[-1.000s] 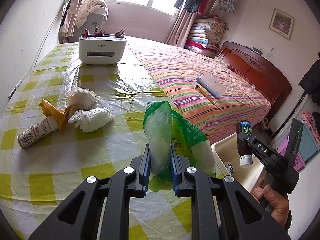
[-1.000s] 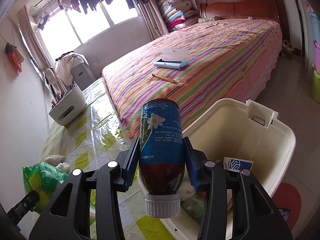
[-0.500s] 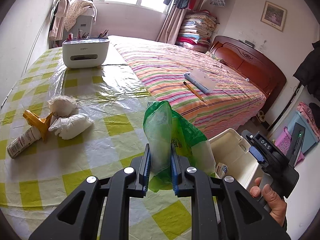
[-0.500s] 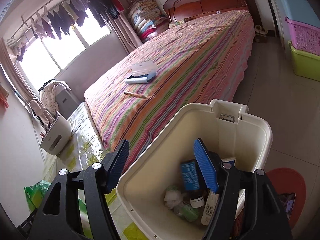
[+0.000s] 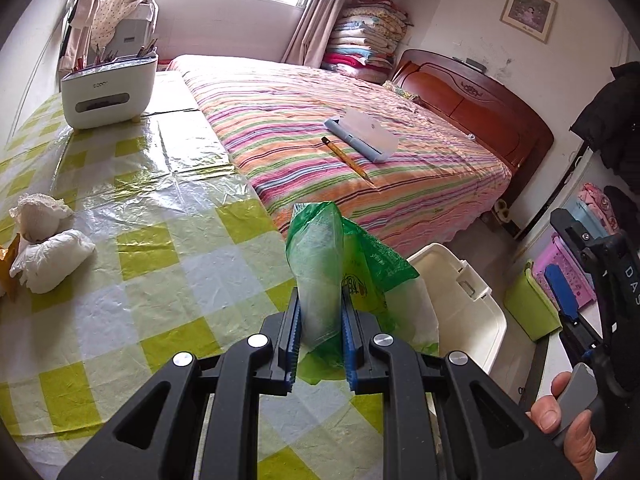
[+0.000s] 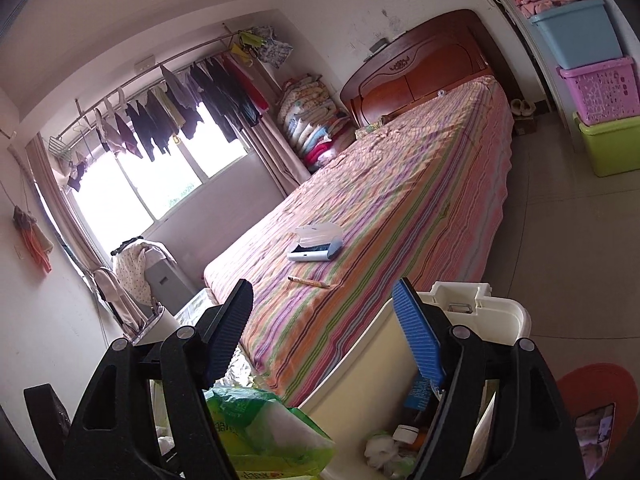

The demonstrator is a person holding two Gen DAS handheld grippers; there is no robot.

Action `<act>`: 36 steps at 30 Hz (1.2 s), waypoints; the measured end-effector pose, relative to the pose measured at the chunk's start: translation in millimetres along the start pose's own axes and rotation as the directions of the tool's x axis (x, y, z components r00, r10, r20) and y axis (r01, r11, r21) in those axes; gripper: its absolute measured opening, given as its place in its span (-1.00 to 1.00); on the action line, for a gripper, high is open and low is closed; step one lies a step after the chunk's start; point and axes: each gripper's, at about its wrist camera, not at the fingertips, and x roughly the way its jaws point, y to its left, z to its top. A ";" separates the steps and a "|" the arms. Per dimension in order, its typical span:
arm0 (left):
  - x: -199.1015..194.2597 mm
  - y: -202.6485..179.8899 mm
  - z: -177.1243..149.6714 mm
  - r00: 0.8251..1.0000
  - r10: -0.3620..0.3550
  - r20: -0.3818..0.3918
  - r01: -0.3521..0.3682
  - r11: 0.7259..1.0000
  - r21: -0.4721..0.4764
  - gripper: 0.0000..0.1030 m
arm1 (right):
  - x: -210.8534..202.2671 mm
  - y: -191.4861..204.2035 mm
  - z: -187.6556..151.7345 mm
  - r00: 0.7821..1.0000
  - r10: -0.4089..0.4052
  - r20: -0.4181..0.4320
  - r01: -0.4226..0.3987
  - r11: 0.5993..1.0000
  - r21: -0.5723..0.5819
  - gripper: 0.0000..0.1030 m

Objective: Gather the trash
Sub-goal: 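Release the blue bottle into the bin with the right tool while the left tool drops the snack bag in, then return both tools to the table toward the yellow wrapper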

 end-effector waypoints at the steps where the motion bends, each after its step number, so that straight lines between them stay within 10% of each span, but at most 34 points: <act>1: 3.9 -2.9 0.8 1.000 -0.007 -0.004 0.007 1.000 0.004 -0.66 | -1.7 0.1 0.7 1.000 0.005 0.012 -0.005 1.000 0.001 0.41; 13: 34.3 -41.5 5.1 0.997 -0.058 -0.048 0.062 0.994 0.085 -0.59 | -6.1 -10.6 3.7 1.000 0.016 0.025 -0.018 0.998 0.057 0.41; 20: 23.3 -41.0 4.9 0.999 -0.052 -0.003 0.052 0.996 0.076 0.33 | -3.2 -12.3 3.3 1.000 0.020 0.013 -0.021 0.998 0.063 0.44; 36: -29.8 28.3 -2.8 0.995 0.077 0.059 -0.074 0.996 -0.044 0.37 | 9.4 14.4 -13.0 0.995 0.042 -0.088 -0.044 0.999 -0.023 0.52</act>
